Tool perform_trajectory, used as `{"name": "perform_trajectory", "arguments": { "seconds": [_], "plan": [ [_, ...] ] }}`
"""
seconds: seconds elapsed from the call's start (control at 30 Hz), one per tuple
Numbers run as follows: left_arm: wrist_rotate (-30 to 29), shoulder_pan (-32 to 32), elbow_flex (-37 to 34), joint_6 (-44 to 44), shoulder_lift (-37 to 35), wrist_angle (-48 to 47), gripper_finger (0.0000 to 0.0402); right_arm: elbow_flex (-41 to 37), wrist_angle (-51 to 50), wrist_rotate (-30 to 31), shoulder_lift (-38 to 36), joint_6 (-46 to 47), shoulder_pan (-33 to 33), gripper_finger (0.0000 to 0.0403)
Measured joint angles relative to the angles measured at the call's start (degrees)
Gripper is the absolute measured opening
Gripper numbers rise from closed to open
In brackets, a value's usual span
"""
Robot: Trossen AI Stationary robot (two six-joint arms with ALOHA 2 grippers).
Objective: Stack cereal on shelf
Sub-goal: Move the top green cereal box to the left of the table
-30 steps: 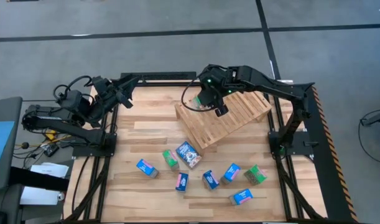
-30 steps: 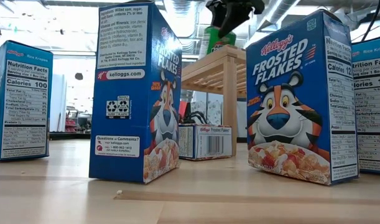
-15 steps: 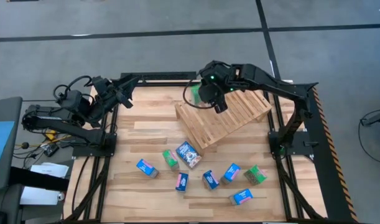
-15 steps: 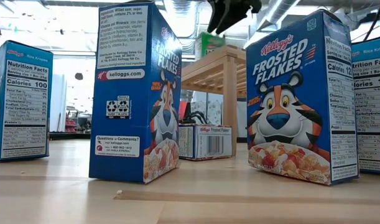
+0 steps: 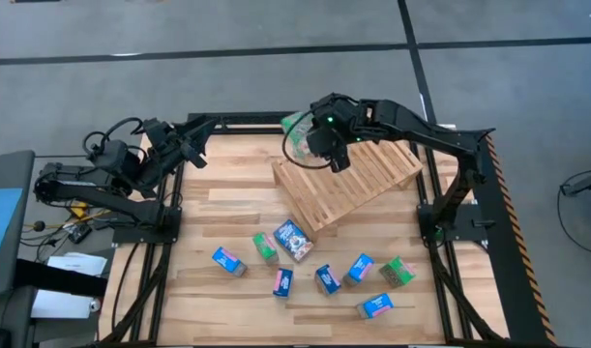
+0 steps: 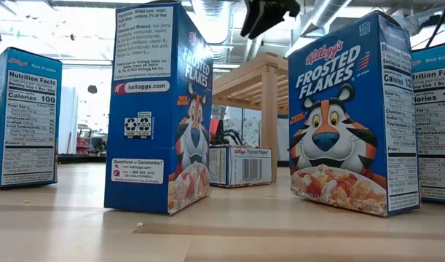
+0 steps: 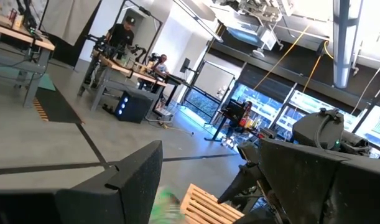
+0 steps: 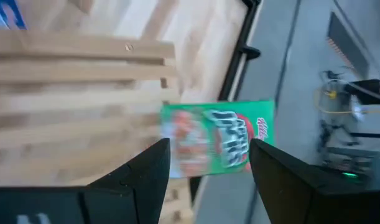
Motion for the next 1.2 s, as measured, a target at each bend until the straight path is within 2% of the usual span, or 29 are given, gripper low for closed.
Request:
{"name": "perform_trajectory", "arguments": {
  "seconds": [0.2,0.33,0.47,0.57,0.67,0.77,0.87,0.93,1.0,1.1,1.2],
  "plan": [
    [0.06,0.0,0.0,-0.12,0.0,-0.09,0.0254,-0.21,0.27,-1.76,4.55,4.27,-3.27,0.0244],
    [0.21,0.29,-0.02,-5.28,0.0,-0.04,0.0254,-0.03,0.25,-2.13,5.0,4.59,-4.86,0.0244],
    [1.96,2.58,-0.01,-6.05,1.37,0.04,0.0254,0.47,-0.57,-2.06,2.73,5.8,-5.87,0.0244],
    [3.46,6.9,1.36,-7.04,4.36,-2.52,0.0254,1.86,-2.39,-2.08,-0.43,6.83,-6.54,0.0244],
    [12.77,13.89,6.18,-11.24,9.14,-11.19,0.0254,2.25,-3.34,-2.05,-3.76,8.86,-6.93,0.0244],
    [24.81,23.48,14.41,-14.81,16.23,-25.66,0.0254,2.27,-4.44,-1.97,-7.71,10.84,-7.63,0.0244],
    [30.6,32.97,22.79,-13.84,24.23,-38.42,0.0254,2.44,-5.55,-1.99,-11.54,14.48,-8.26,0.0244],
    [34.57,38.58,27.68,-11.53,29.07,-42.22,0.0252,2.44,-6.86,-1.97,-13.48,16.75,-8.37,0.0244],
    [43.39,43.3,31.29,-8.3,33.81,-42.3,0.0241,2.44,-7.86,-1.99,-15.13,18.95,-8.37,0.0244],
    [54.55,48.21,35.86,-3.69,41.51,-42.59,0.0191,2.4,-9.84,-1.97,-17.5,21.87,-8.34,0.0244],
    [61.13,52.1,39.09,-1.47,48.16,-42.21,0.0098,2.4,-12.24,-1.95,-19.0,24.58,-8.34,0.0244]
  ]
}}
